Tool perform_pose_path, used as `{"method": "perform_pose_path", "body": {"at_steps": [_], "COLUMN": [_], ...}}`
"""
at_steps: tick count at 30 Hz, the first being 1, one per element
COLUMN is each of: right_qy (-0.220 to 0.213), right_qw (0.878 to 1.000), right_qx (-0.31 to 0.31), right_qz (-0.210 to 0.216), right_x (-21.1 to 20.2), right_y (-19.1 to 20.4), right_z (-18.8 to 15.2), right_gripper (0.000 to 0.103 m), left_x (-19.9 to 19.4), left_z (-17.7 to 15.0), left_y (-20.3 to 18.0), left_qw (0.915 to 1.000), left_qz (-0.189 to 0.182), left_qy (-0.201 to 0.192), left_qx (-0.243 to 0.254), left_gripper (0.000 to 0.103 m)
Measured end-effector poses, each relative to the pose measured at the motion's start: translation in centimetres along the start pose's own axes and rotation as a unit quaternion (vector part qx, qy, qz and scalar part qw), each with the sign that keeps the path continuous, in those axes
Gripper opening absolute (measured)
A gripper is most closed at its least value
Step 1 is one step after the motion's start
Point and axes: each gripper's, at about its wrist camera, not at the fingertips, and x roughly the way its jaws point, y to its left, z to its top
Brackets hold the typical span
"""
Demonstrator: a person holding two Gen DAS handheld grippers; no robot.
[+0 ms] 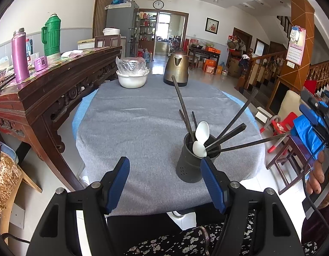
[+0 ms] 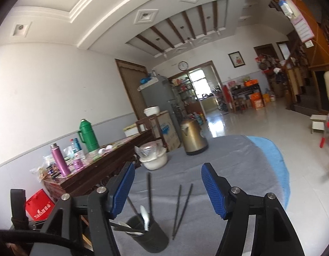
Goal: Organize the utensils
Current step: 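Open the right tool and withdraw both tools from the grey cup, then move both open tools back over the two remaining dark chopsticks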
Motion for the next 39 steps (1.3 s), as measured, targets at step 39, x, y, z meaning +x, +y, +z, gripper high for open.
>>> {"method": "perform_pose_path", "body": {"at_steps": [39], "right_qy": [0.087], "right_qw": [0.992], "right_qx": [0.025], "right_qz": [-0.084], "right_x": [1.8], "right_y": [-3.5], "right_z": [-1.8], "right_gripper": [0.067], "left_x": [1.7], "left_z": [0.4], "left_y": [3.8], "left_qw": [0.9918], "left_qz": [0.123], "left_qy": [0.028], "left_qx": [-0.022], "left_gripper": [0.07]}}
